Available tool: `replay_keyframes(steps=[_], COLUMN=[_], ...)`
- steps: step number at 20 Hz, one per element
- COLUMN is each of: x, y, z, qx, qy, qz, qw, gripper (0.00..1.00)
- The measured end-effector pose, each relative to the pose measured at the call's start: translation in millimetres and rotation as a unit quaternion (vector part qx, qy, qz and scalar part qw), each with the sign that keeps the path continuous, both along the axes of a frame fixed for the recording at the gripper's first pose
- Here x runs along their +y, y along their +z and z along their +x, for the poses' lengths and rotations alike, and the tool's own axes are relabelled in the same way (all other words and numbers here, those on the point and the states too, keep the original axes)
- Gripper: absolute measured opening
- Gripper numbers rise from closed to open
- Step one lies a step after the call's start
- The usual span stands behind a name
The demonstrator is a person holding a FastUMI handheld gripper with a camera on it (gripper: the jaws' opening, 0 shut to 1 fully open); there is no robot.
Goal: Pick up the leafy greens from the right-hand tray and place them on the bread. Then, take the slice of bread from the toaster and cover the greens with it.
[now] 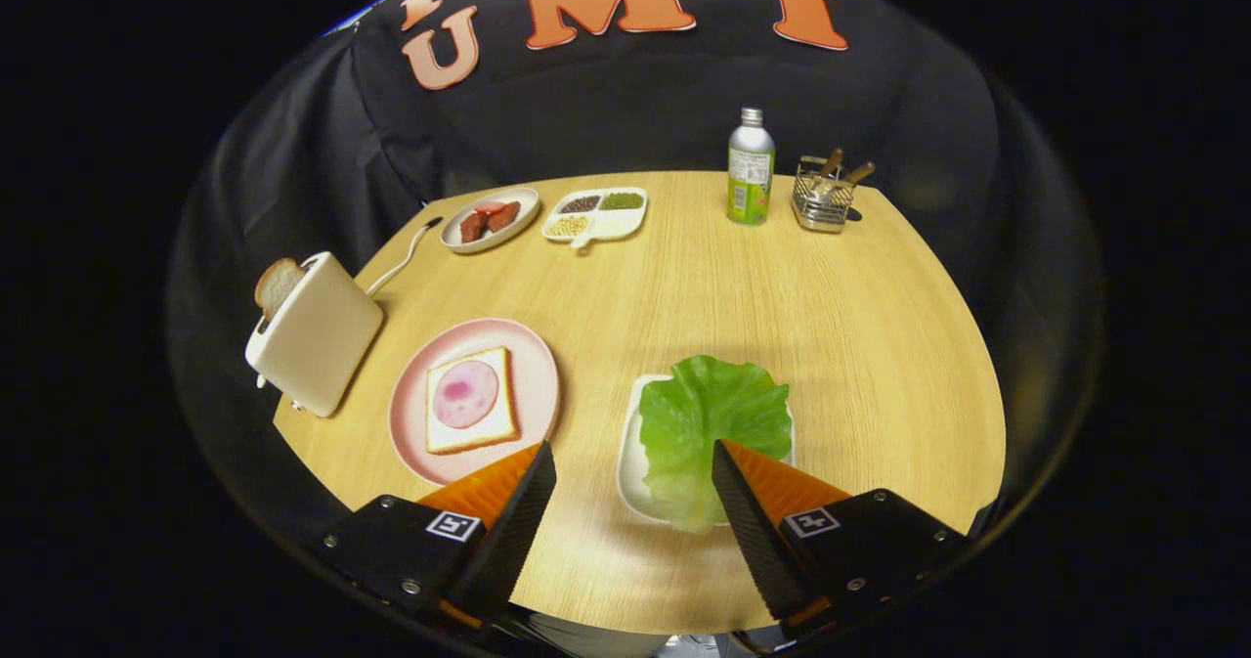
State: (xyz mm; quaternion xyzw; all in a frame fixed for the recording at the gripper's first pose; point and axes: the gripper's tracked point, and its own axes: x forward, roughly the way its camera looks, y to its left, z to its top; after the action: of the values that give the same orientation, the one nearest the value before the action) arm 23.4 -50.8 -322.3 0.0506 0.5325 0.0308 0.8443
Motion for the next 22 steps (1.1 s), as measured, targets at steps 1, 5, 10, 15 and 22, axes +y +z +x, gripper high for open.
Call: replay_keyframes(steps=[1,5,10,15,22], x=[-5,-19,-28,-34,-34], y=[-7,-36,-60,-85,-84], z=[-1,-2,1,-2,4], qx=[0.013,0.064,0.11,0.153,0.136], qy=[-0.004,-0.009,-0.016,-0.02,0.001], qz=[-0.006,-0.014,-0.028,-0.04,-0.063], qw=[1.0,0.998,0.993,0.987,0.989], gripper=[0.97,0.92,0.89,0.88,0.7])
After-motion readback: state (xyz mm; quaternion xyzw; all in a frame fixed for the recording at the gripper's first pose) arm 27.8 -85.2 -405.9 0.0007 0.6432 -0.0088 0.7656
